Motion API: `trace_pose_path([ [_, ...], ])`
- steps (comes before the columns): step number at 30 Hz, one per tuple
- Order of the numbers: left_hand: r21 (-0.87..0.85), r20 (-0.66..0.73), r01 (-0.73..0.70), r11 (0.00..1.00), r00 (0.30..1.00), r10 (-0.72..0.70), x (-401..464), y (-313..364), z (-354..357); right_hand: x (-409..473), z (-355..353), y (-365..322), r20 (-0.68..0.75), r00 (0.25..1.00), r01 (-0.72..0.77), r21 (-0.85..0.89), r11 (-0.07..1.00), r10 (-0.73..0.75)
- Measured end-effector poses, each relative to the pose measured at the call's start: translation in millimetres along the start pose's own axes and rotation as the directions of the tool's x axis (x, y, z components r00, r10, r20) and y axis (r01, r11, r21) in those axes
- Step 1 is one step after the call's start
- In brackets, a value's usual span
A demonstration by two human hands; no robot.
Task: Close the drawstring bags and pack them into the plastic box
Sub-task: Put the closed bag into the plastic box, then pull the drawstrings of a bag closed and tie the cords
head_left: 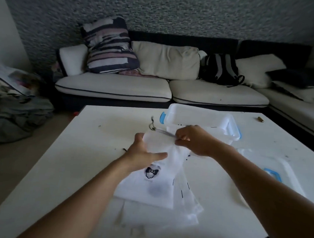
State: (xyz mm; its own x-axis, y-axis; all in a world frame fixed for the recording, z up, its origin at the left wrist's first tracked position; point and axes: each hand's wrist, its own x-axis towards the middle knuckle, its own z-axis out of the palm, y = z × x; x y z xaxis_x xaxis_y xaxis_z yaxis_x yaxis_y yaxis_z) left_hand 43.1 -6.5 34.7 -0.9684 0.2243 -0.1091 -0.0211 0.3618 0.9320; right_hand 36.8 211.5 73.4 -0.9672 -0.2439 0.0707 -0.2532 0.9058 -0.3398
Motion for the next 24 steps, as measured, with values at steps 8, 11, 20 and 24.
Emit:
trace_pose_path([
  [8, -0.236, -0.526, -0.402, 0.885, 0.818, 0.231, -16, 34, -17, -34, -15, -29, -0.048, 0.999, 0.025, 0.446, 0.894, -0.004],
  [11, -0.258, -0.513, -0.301, 0.918, 0.848, 0.133, -18, 31, -23, -43, -11, -15, -0.077, 0.991, -0.041, 0.612, 0.790, 0.110],
  [20, -0.165, -0.228, -0.240, 0.957, 0.953, 0.200, -17, 23, -27, -37, -6, -12, -0.034, 0.984, -0.093, 0.748, 0.657, 0.177],
  [24, -0.177, -0.249, -0.256, 0.950, 0.946, 0.209, -13, 24, -26, -38, -10, -13, 0.045, 0.990, -0.122, 0.733, 0.669, 0.131],
])
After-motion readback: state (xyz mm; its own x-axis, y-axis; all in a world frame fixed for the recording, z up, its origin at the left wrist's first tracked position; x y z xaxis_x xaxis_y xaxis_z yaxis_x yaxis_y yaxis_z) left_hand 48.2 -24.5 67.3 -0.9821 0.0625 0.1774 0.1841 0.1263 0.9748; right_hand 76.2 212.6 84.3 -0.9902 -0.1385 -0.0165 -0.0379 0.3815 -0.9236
